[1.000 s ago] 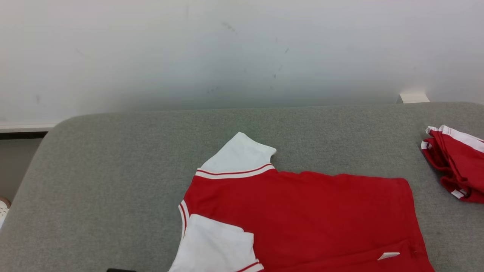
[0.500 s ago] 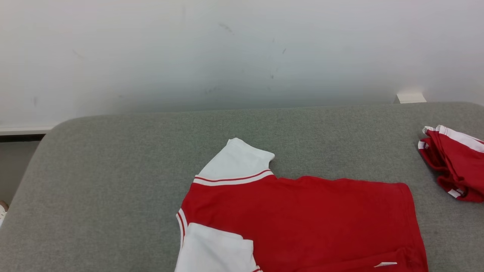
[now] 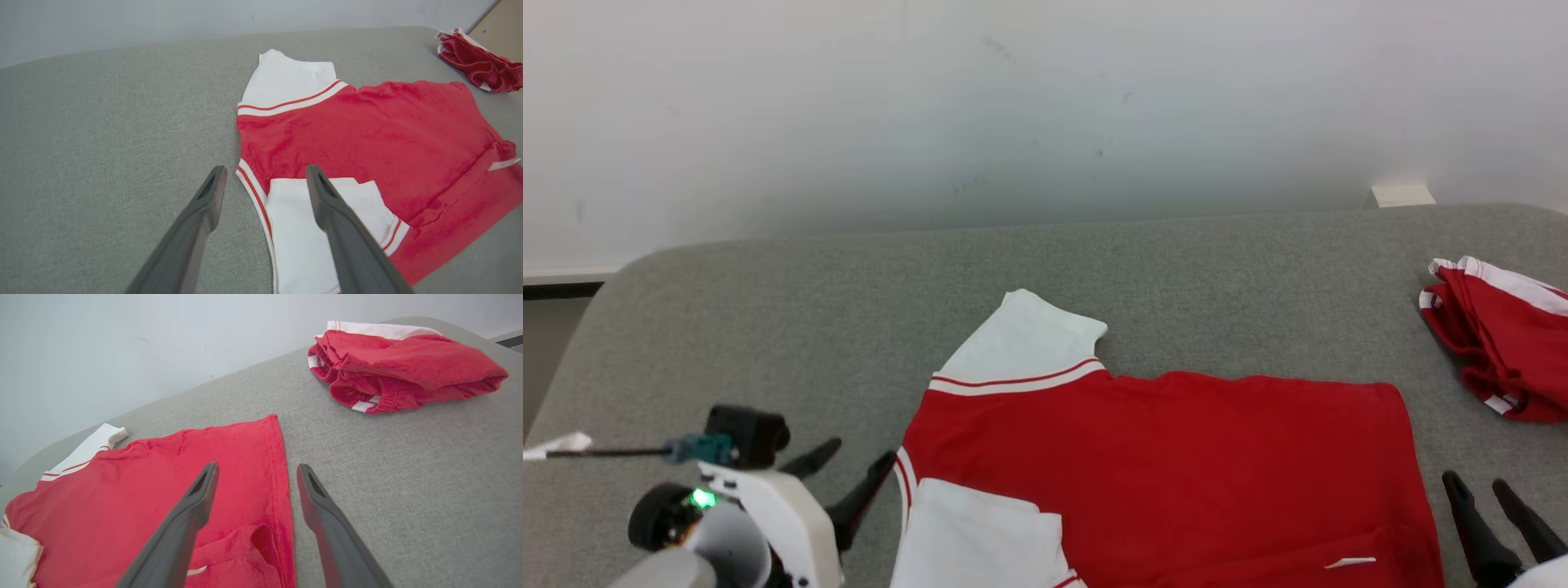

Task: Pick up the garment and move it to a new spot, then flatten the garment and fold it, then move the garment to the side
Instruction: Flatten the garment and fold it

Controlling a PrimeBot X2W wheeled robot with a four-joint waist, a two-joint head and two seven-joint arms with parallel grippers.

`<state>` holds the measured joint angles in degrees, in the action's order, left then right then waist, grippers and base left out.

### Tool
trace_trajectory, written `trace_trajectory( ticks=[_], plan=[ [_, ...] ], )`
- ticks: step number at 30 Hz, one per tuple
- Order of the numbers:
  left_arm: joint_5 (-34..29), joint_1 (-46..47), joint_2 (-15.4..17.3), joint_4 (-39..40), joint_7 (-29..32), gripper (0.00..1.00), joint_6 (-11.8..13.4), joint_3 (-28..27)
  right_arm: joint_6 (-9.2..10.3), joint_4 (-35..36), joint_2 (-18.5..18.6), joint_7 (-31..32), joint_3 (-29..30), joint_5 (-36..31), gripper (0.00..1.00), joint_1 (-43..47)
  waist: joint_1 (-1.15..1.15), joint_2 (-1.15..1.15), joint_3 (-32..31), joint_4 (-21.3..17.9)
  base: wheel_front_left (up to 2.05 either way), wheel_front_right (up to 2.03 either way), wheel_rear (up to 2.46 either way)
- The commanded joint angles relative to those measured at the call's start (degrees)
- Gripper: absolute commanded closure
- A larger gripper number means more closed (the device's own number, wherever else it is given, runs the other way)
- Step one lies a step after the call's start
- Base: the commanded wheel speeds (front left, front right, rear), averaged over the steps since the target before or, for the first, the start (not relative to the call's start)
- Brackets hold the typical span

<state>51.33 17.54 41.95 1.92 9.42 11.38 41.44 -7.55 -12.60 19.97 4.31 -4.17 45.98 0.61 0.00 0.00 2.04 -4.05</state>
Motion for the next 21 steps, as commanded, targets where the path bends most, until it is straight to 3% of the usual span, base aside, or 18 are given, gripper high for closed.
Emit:
trace_trajectory(
  ticks=[1,5,13,21],
  plan=[
    [0.1,2.2,0.0,-0.7,0.6,0.00,-0.9,-0.3,0.14,-0.1,-0.5,0.4,0.4,-0.9,0.00,-1.9,0.00,0.00,1.7,-1.0,0.00,0.00,0.00],
    [-0.5,11.3,-0.9,-5.3,4.8,0.00,-5.7,0.0,0.14,-2.5,-2.3,2.3,1.1,-3.3,0.00,-9.3,0.00,0.00,5.0,-2.2,0.00,0.00,0.00],
    [0.4,27.4,-7.3,-19.7,11.9,0.00,-15.1,2.4,0.14,-10.9,-4.8,6.3,-0.5,-6.5,0.00,-21.9,0.00,0.00,10.8,-4.4,0.00,0.00,0.00],
    [0.3,39.8,-12.5,-31.3,17.5,0.00,-18.5,6.4,0.14,-18.6,-5.5,10.4,-5.0,-5.5,0.00,-32.8,0.00,0.00,16.2,-7.1,0.00,0.00,0.00]
  ],
)
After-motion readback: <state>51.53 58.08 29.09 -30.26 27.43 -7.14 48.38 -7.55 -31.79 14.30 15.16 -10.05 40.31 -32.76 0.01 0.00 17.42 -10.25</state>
